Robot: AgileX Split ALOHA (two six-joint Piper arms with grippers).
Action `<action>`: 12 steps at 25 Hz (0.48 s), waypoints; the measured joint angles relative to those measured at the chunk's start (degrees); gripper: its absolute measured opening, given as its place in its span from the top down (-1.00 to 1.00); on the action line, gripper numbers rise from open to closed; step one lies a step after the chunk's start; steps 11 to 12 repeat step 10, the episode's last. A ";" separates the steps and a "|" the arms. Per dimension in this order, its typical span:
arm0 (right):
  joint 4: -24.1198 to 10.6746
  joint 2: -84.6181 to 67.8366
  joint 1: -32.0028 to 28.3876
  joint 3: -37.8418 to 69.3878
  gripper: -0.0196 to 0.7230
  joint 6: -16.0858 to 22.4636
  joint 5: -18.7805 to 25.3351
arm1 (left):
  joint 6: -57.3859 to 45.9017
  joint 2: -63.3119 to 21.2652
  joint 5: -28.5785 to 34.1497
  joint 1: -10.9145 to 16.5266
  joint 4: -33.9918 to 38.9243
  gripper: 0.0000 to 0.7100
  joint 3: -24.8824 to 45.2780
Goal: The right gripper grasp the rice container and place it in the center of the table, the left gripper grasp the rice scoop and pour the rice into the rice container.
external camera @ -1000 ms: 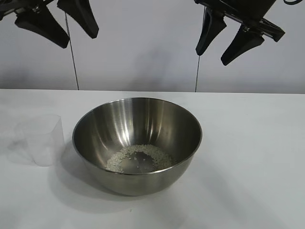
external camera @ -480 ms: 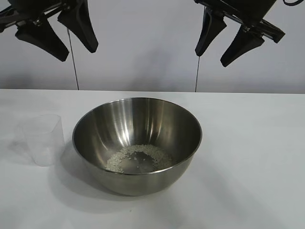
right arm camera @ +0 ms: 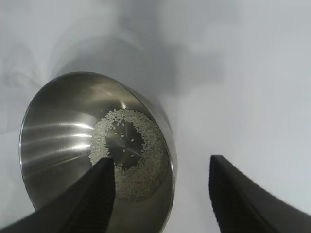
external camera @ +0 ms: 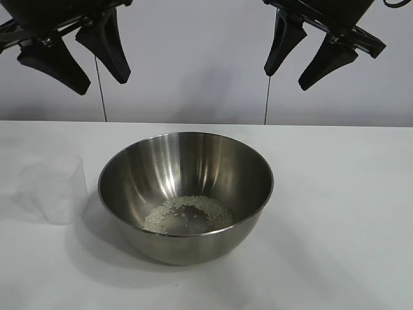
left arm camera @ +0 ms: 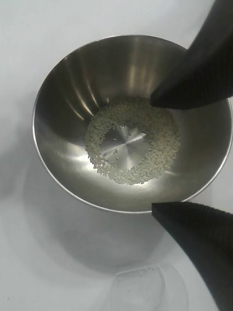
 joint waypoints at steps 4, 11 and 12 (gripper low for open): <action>0.00 0.00 0.00 0.00 -0.13 0.00 -1.82 | -0.12 0.00 -0.55 0.00 0.00 -0.17 0.11; 0.05 0.00 0.00 0.00 -0.13 0.00 -5.95 | -0.12 0.00 -1.30 0.00 0.00 -0.17 0.11; 0.05 0.00 0.00 0.00 -0.13 0.00 -5.95 | -0.12 0.00 -1.30 0.00 0.00 -0.17 0.11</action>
